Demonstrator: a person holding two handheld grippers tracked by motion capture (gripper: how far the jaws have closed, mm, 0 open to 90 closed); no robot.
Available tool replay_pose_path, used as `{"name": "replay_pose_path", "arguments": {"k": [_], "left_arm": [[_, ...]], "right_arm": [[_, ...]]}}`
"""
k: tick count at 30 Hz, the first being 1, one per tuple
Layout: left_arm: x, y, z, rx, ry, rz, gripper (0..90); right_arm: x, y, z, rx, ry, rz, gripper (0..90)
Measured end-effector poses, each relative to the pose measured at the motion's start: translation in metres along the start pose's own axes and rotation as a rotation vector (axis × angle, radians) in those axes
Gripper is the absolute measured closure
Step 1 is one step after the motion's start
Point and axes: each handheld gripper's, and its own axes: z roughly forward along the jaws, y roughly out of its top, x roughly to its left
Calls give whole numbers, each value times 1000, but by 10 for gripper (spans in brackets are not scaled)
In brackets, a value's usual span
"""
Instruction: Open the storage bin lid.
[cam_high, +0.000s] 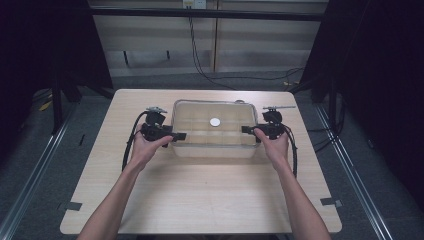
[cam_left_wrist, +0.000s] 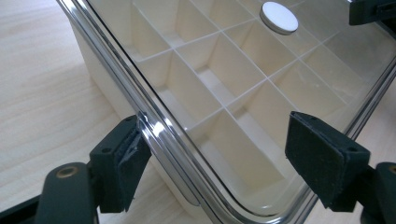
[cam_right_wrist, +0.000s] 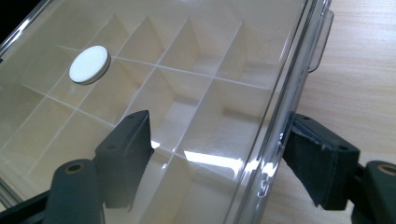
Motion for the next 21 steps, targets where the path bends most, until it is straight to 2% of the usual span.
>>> {"name": "replay_pose_path", "arguments": {"k": [5, 8, 11, 16, 19, 21], "left_arm": [[2, -1, -1, -14, -12, -8, 237], [0, -1, -2, -18, 5, 19, 271], [-2, 1, -4, -8, 13, 38, 275], [0, 0, -8, -38, 17, 24, 334], [0, -3, -8, -59, 12, 16, 351], [0, -2, -8, -59, 14, 18, 351]], "right_arm": [[-2, -1, -3, -26, -5, 2, 323], [-3, 0, -8, -53, 2, -9, 349], [-4, 2, -12, -81, 25, -3, 349], [-5, 2, -15, -92, 60, 5, 349], [-10, 0, -17, -101, 111, 20, 370], [-11, 0, -18, -100, 115, 14, 384]]}}
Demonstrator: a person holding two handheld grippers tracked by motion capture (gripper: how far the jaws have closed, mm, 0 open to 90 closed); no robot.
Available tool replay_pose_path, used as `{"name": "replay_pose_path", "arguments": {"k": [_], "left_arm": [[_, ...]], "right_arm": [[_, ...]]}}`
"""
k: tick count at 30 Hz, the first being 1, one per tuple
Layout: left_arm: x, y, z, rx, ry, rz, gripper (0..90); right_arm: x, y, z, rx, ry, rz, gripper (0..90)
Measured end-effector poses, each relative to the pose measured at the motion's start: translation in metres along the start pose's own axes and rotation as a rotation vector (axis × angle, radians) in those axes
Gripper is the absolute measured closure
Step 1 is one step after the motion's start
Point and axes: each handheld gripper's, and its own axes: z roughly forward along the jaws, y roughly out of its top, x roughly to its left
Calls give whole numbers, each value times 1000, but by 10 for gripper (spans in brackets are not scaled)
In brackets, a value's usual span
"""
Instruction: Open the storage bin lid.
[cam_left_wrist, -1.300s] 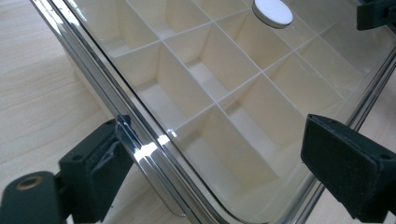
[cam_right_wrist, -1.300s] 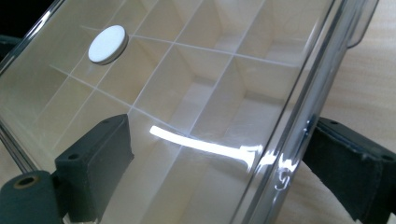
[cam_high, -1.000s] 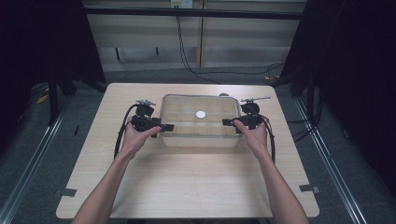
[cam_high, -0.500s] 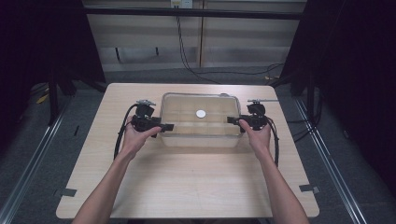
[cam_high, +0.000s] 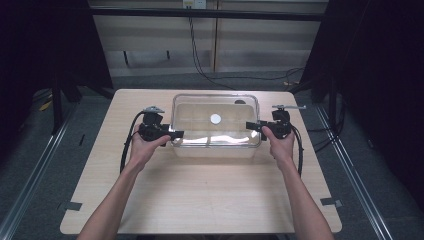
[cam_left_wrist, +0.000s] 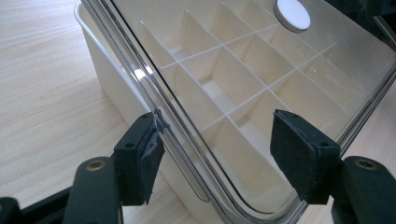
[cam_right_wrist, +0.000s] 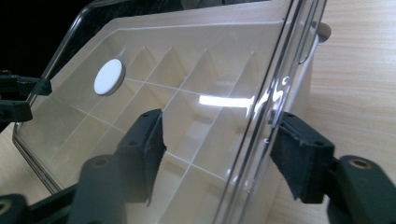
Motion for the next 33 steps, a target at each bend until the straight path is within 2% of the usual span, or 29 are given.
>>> {"name": "replay_pose_path", "arguments": {"k": [3, 6, 10, 15, 21, 24, 28, 33], "left_arm": [[0, 0, -2, -9, 3, 1, 364], [0, -1, -5, -36, 9, -5, 419], [-1, -1, -6, -39, 15, 3, 435], [-2, 0, -10, -56, 18, 11, 490], [-7, 0, -17, -78, 39, 29, 527], [-8, -1, -21, -95, 40, 37, 561], [-9, -5, -22, -126, 41, 31, 575], [-6, -5, -22, -135, 20, 13, 590]], "right_arm": [[-1, -1, -2, -5, 8, -2, 442], [-1, 0, -4, -5, -8, -8, 492], [4, 2, -6, -4, -35, -30, 495], [1, 2, -11, -32, -15, -5, 550], [8, 3, -18, -46, -39, -33, 566], [9, 2, -23, -64, -22, -25, 595], [10, 1, -26, -79, -24, -32, 600], [9, 0, -25, -93, -16, -31, 603]]}}
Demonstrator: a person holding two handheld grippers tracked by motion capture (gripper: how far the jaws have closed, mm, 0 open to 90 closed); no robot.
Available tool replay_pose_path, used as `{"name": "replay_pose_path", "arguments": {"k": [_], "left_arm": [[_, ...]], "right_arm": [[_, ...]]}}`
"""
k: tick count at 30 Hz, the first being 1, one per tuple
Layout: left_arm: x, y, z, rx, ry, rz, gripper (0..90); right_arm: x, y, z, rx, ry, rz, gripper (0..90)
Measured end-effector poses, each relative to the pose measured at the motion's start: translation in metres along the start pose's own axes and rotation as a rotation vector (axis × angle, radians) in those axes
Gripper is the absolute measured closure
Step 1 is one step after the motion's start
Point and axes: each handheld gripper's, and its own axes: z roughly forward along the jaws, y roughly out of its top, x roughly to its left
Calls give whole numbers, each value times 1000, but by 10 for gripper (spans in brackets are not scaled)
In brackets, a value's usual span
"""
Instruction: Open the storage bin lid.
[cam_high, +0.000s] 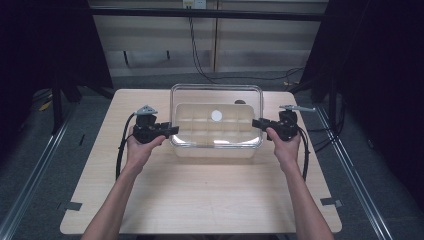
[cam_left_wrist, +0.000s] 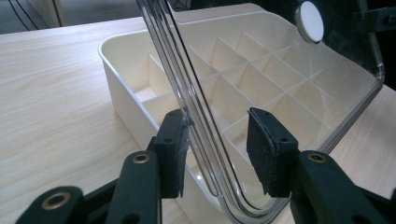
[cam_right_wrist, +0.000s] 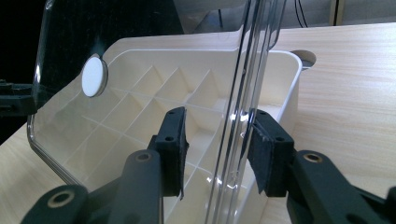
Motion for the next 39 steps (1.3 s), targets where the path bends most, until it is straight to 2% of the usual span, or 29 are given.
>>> {"name": "replay_pose_path", "arguments": {"k": [4, 6, 11, 16, 29, 32, 39], "left_arm": [[0, 0, -1, -1, -3, 2, 598], [0, 0, -4, -16, -14, -14, 619], [-4, 1, -11, -26, -13, 19, 668], [-4, 1, -12, -34, -19, 20, 676], [-6, -2, -21, -56, -21, 25, 715], [-5, -4, -22, -72, -30, 4, 724], [-6, -4, -24, -77, -25, 7, 726]], "right_arm": [[0, 0, -1, -4, 8, 2, 615], [0, -1, -4, -20, 16, 5, 631], [1, -5, -16, -69, 51, 12, 677], [4, -5, -18, -69, 38, 4, 677], [9, -8, -24, -92, 51, -7, 695], [11, -8, -25, -96, 50, -15, 695], [13, -7, -26, -105, 52, -11, 698]]}}
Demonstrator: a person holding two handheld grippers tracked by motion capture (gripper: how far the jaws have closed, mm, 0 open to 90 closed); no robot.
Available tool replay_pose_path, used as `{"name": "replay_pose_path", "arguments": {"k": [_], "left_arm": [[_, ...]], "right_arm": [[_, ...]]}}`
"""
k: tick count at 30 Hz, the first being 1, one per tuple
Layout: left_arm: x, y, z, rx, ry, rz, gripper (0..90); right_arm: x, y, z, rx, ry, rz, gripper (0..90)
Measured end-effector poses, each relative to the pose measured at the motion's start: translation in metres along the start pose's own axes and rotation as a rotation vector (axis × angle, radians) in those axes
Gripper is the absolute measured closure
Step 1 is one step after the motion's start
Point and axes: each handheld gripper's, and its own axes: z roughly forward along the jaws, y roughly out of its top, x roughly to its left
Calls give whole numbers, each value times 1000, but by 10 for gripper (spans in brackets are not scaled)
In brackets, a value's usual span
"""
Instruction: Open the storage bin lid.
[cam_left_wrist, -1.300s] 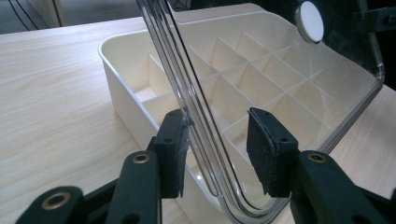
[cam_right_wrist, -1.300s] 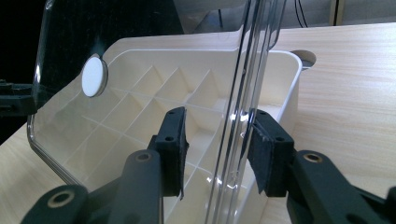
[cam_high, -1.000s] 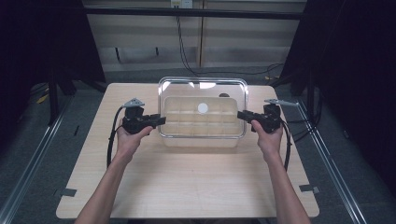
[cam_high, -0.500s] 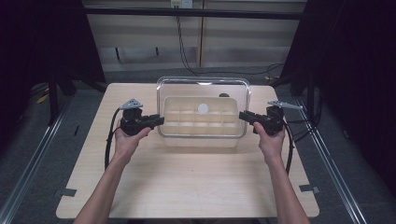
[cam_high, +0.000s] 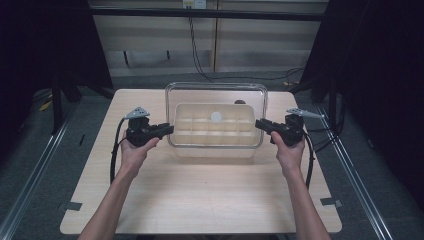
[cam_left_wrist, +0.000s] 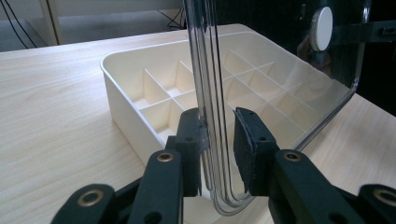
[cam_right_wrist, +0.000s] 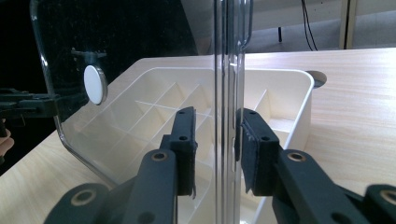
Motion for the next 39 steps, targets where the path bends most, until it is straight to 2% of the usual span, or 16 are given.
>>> {"name": "replay_pose_path", "arguments": {"k": [8, 20, 30, 39], "left_arm": [[-6, 2, -10, -8, 2, 20, 725], [-11, 2, -14, 0, 8, 36, 716], [-13, 5, -19, -17, 4, 28, 730], [-15, 7, -22, -25, -2, 37, 735]], "right_arm": [[2, 2, -4, -13, 20, 2, 699], [6, 7, -9, -20, 32, -9, 702], [10, 9, -13, -31, 35, -17, 703], [12, 11, -16, -41, 41, -23, 704]]}}
